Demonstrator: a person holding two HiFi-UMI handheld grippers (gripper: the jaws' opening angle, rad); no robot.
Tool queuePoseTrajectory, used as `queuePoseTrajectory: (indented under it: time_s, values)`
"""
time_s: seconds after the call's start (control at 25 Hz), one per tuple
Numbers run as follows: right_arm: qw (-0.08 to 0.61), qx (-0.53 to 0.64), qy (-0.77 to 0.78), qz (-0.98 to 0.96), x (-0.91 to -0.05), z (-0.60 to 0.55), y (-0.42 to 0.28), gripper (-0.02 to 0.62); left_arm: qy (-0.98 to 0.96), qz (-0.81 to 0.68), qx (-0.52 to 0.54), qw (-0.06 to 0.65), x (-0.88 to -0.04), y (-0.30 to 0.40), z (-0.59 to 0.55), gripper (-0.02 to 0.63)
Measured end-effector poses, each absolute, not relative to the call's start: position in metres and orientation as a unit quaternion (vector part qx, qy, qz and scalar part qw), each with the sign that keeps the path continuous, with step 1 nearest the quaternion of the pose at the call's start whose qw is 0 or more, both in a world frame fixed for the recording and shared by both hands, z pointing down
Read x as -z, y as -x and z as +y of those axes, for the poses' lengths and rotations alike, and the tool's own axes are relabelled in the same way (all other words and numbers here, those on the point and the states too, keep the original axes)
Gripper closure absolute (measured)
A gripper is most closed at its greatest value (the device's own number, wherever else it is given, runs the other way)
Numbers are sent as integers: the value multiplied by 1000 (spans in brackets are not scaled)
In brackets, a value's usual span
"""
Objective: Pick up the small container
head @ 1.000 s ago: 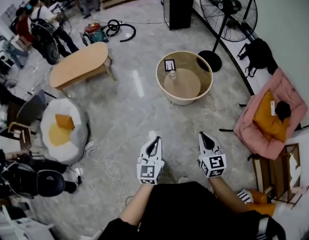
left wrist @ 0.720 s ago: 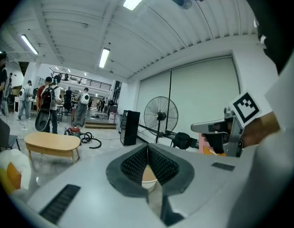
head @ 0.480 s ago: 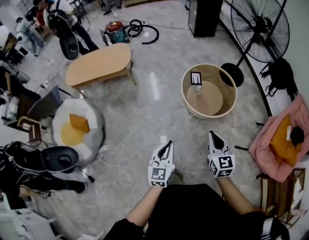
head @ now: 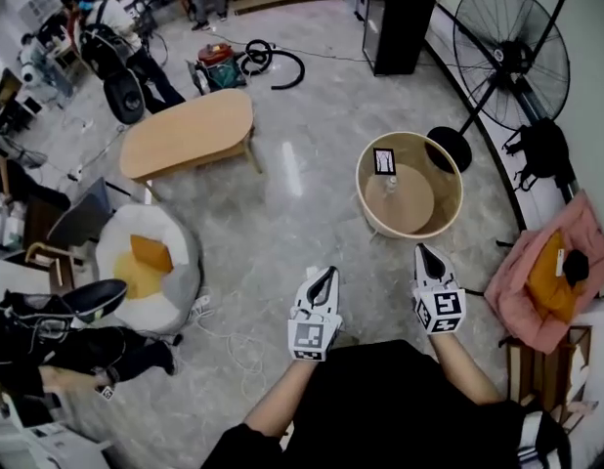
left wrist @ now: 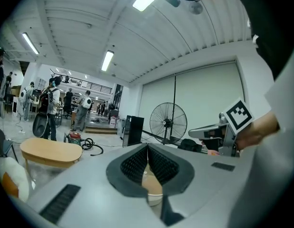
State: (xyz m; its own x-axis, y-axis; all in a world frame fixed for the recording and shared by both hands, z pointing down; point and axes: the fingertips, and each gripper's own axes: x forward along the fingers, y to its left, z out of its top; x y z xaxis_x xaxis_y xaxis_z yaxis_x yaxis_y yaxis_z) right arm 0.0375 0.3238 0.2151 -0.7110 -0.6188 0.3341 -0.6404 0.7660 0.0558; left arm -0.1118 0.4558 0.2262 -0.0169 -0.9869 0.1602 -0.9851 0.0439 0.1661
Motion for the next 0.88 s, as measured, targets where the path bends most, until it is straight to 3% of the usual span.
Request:
queuePoseTrajectory:
  time_s: [0.88]
  values:
    - [145,-58,-364,-918,-223,250,-36,574,-691,-711,-1,129,-242,143,380,586]
